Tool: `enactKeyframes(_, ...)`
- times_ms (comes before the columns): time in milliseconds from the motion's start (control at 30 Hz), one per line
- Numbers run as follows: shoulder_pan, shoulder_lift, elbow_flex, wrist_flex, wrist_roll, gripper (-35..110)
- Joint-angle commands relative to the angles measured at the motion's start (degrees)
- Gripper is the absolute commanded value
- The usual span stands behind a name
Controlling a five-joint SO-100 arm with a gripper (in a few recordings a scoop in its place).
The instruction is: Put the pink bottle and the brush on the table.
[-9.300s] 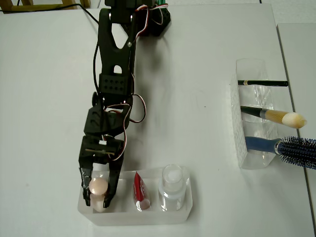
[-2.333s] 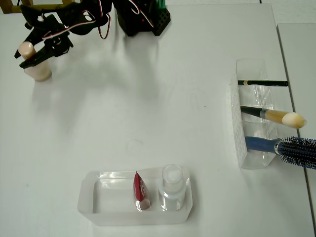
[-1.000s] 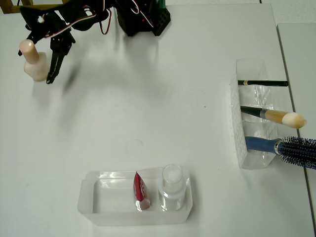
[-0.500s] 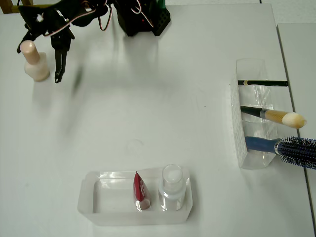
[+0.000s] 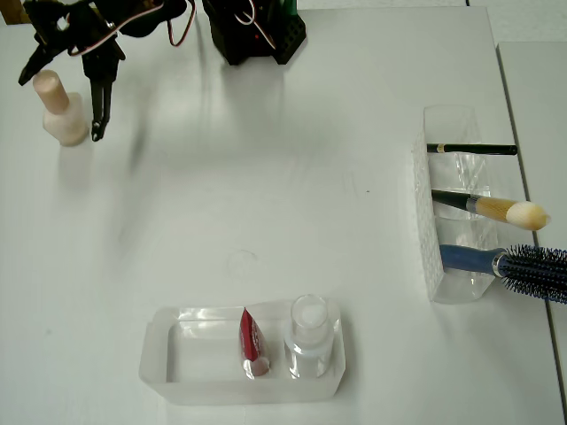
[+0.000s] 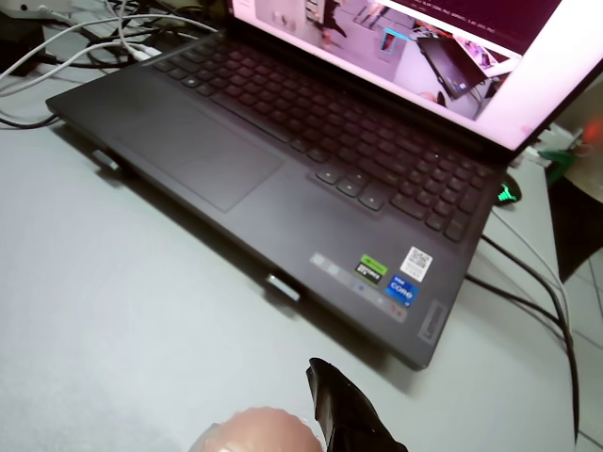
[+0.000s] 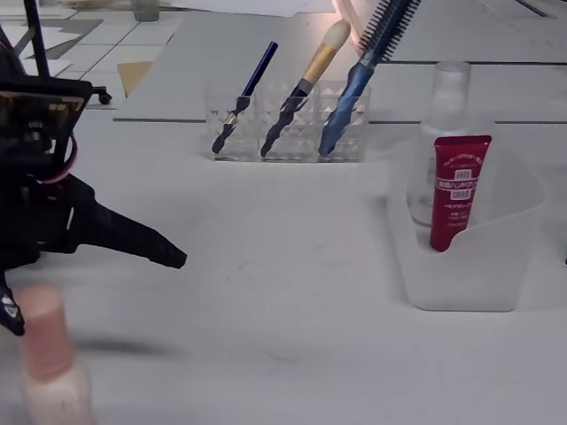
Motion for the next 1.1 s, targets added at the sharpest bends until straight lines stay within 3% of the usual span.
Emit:
enactKeyframes(0,0.6,4.3,-4.7,3.4,-1.5,71)
enactKeyframes(133,0.6,6.4,-7.7,8.3,-2.5,70)
enactKeyframes(367,-0.2,11.3,-20.4,29.4,-2.8,61)
enactKeyframes(600,-0.7,13.7,-26.6,43.2,-2.5,58)
enactKeyframes(1067,-17.1,15.4,-33.7,56.8,-1.4,55)
